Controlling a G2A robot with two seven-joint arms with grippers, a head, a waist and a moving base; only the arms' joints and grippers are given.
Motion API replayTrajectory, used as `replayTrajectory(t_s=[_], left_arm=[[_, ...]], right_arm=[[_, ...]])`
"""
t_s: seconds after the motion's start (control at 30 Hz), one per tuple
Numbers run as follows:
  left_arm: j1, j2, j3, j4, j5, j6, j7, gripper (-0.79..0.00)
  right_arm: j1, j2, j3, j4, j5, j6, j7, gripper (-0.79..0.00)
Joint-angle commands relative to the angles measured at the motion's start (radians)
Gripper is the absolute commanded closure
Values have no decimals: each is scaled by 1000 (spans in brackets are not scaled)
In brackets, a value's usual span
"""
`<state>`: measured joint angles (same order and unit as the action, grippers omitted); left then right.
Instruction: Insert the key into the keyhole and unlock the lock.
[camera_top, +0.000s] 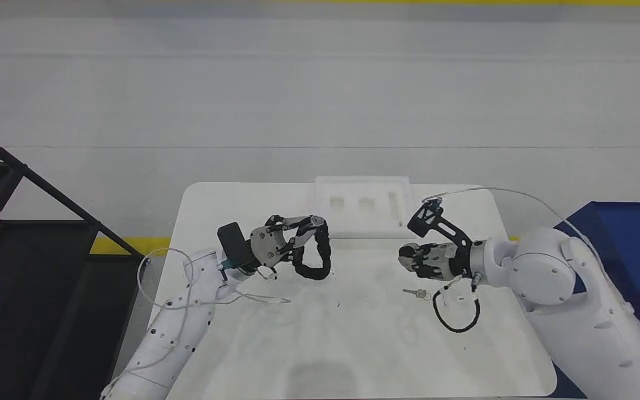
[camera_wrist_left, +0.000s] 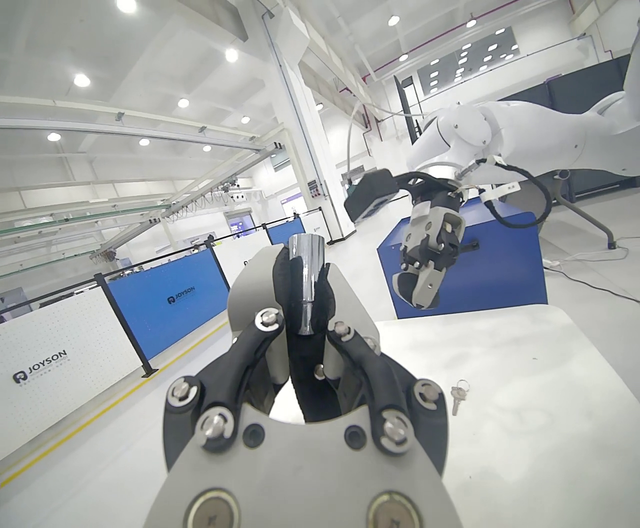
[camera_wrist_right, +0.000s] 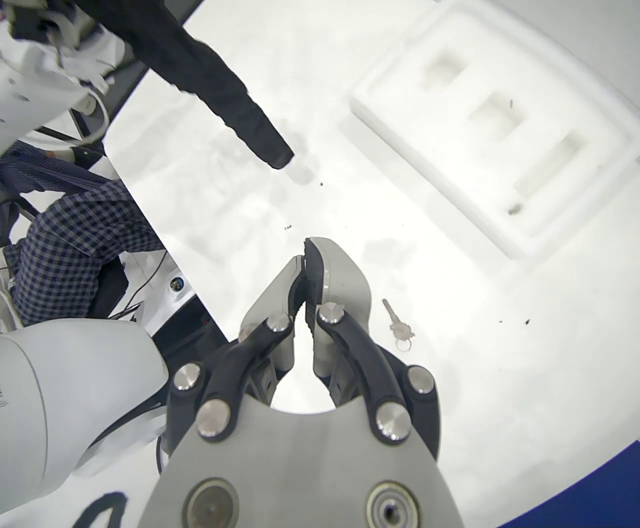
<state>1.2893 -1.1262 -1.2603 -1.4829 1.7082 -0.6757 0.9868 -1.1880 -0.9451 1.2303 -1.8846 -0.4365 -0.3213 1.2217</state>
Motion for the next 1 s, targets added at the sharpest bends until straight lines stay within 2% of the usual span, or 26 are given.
replayTrajectory(t_s=[0.0, 0.13, 0.3, 0.97], left_arm=[[2, 10, -25, -12, 24, -29, -4, 0], [5, 21, -54, -12, 23, -59, 1, 0], [8, 26, -46, -14, 14, -86, -8, 0], [3, 29, -44, 4, -20, -107, 5, 0]], right_arm=[[-21, 6, 5, 1, -27, -6, 23, 0], [-60, 17, 10, 5, -117, -5, 68, 0], [-91, 26, 2, 2, -223, 6, 98, 0], [-91, 27, -21, -7, -204, 2, 108, 0]])
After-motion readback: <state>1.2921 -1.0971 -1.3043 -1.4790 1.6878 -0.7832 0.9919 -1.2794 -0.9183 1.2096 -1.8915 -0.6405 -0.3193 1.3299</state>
